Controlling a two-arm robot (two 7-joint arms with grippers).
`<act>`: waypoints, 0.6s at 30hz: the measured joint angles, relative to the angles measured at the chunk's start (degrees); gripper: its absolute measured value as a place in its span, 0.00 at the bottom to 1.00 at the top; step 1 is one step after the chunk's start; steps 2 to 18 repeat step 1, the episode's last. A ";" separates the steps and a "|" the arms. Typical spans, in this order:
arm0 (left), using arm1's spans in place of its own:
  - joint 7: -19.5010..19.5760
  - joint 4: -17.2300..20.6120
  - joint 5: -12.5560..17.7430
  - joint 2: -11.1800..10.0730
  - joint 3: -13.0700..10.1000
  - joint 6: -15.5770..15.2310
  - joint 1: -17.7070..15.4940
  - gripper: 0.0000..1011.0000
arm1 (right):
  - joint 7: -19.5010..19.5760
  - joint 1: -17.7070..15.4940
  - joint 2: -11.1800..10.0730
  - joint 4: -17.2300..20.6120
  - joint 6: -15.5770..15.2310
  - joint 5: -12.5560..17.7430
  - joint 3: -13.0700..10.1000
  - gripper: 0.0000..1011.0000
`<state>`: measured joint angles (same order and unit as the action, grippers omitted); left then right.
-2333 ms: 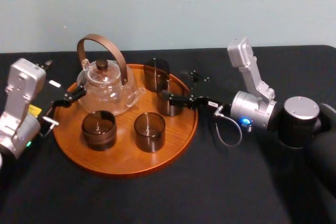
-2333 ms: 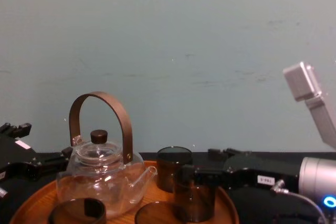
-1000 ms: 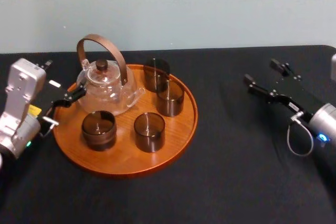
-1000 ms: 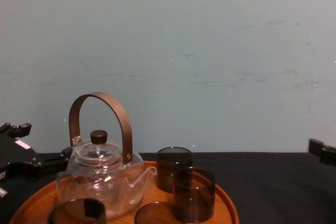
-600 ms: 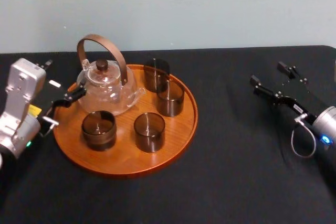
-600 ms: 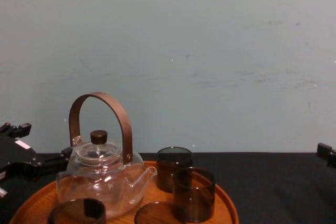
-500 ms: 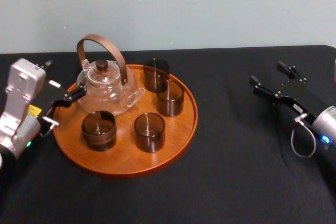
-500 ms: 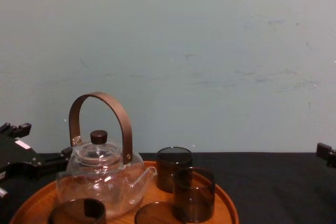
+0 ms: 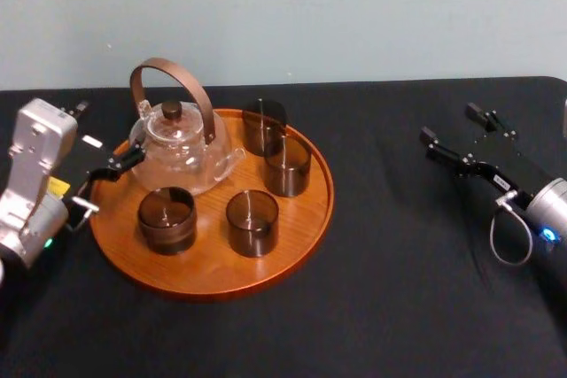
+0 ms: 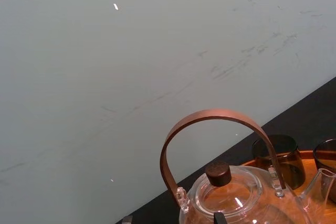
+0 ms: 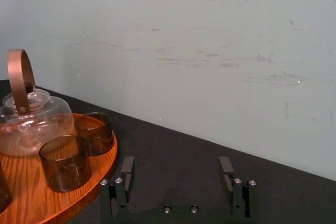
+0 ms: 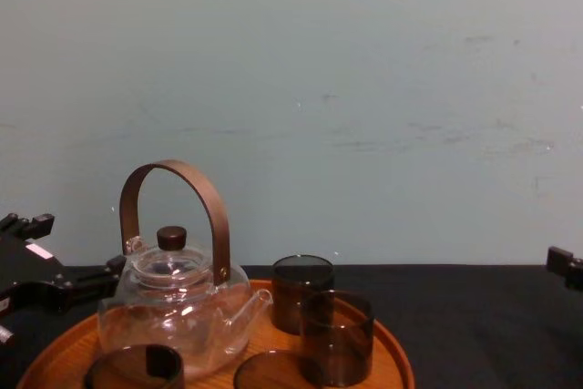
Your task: Pick up the glass from the table and place it on the tray.
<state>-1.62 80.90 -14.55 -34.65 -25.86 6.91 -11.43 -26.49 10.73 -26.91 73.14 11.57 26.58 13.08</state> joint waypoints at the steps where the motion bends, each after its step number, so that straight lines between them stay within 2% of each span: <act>1: 0.00 0.00 0.00 0.00 0.00 0.00 0.00 0.99 | -0.01 0.00 0.00 0.01 0.00 0.01 0.01 0.99; 18: 0.00 0.00 0.00 0.00 0.00 0.00 0.00 0.99 | -0.01 0.00 0.00 0.01 0.00 0.01 0.01 0.99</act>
